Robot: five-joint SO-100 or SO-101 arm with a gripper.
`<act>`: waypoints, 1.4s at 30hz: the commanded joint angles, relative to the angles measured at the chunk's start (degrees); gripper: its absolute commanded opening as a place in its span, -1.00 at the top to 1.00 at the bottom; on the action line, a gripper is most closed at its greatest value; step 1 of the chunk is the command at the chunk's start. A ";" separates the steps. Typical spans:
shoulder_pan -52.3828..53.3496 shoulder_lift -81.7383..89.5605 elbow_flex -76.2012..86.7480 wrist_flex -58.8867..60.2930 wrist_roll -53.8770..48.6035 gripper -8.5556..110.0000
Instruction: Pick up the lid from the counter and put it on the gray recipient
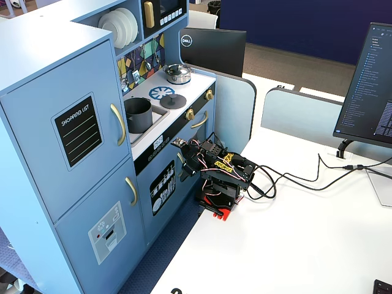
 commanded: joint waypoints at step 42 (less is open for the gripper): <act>33.49 -19.78 -29.53 -65.21 -7.56 0.82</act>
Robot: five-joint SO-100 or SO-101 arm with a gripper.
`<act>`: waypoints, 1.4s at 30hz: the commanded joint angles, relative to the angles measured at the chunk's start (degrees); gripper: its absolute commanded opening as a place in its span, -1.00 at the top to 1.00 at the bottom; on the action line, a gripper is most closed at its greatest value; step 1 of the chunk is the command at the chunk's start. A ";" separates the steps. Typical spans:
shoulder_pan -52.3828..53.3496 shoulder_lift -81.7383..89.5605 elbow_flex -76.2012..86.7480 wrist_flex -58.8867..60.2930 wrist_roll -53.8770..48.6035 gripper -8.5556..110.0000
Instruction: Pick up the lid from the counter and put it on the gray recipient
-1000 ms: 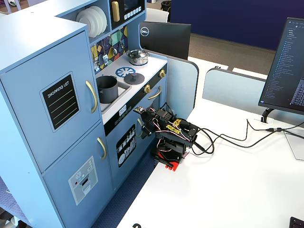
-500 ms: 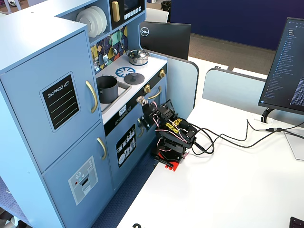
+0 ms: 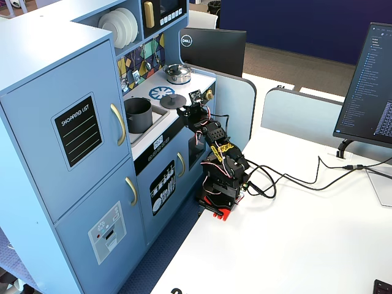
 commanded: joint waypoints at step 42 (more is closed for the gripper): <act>5.80 -57.92 -28.12 -34.01 -1.67 0.42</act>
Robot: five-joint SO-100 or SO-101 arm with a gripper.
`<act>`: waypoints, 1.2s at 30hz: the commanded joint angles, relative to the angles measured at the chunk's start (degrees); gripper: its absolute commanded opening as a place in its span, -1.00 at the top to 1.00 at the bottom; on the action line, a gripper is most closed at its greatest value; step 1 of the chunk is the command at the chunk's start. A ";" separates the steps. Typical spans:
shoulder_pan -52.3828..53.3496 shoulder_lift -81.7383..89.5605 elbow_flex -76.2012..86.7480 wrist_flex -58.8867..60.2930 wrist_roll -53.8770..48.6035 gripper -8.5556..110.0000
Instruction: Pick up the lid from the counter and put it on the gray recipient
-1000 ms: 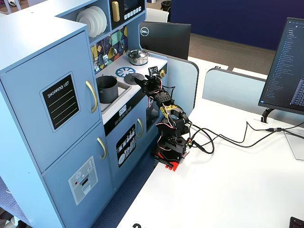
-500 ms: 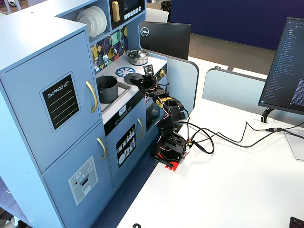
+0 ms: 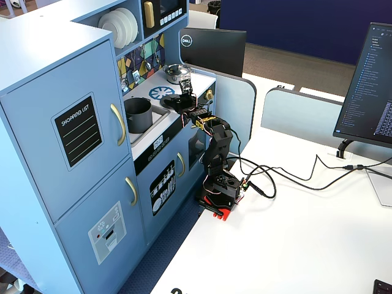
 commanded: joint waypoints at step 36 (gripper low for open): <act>-12.83 15.91 -23.29 22.50 2.90 0.86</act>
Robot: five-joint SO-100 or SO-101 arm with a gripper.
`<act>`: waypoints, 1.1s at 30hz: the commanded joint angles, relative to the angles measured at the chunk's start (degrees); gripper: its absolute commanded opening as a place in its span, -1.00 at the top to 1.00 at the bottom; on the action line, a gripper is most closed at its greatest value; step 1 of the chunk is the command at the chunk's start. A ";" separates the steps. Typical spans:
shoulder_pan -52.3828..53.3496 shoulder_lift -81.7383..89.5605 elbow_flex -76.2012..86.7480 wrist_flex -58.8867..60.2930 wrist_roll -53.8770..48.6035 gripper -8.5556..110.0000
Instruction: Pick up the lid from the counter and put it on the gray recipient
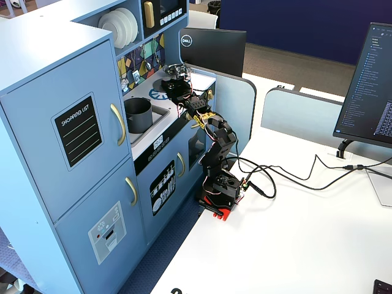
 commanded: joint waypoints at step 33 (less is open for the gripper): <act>-23.47 1.49 -2.90 3.60 -2.99 0.86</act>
